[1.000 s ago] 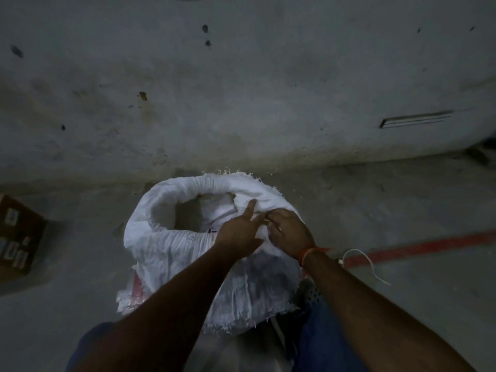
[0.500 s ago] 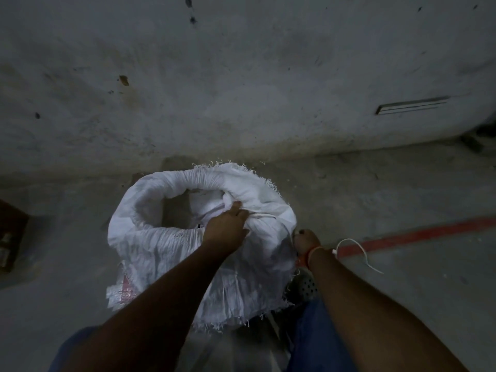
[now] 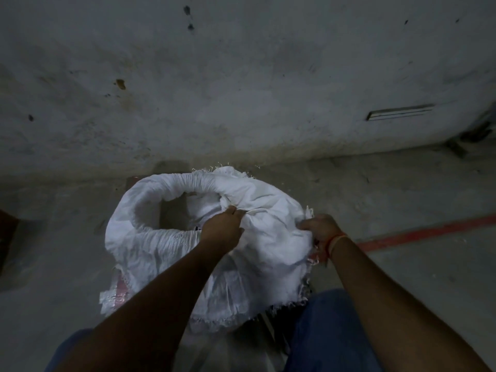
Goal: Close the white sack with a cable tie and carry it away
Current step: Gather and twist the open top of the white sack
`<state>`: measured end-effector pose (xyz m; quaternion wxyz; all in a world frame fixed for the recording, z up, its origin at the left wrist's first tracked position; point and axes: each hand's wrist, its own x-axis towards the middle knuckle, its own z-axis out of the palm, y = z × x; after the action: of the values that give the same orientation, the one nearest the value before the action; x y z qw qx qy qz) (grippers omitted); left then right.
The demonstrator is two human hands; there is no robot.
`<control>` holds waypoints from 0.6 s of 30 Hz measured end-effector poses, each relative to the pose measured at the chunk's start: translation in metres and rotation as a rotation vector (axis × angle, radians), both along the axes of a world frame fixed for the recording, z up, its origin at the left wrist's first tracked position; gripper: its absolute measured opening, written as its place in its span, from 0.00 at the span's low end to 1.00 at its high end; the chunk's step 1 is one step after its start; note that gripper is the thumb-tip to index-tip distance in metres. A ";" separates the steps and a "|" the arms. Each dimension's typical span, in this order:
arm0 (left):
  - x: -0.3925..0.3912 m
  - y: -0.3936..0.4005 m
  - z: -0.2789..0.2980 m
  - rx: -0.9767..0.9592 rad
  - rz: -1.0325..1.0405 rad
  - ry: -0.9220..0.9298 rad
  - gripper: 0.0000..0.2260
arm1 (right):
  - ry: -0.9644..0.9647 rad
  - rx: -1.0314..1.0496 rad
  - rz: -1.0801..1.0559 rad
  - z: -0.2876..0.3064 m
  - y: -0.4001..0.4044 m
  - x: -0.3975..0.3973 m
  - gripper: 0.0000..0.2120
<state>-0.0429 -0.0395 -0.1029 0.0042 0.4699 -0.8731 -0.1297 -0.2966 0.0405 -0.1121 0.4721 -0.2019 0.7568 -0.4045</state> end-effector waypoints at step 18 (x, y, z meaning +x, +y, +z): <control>-0.041 -0.012 0.193 -0.406 -0.306 0.653 0.20 | 0.380 -0.450 0.085 0.241 0.000 0.022 0.14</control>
<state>-0.0844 -0.0519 0.0902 0.3543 0.2586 -0.8935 -0.0961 -0.2747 0.0402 0.1288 0.2816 -0.4051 0.7138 -0.4970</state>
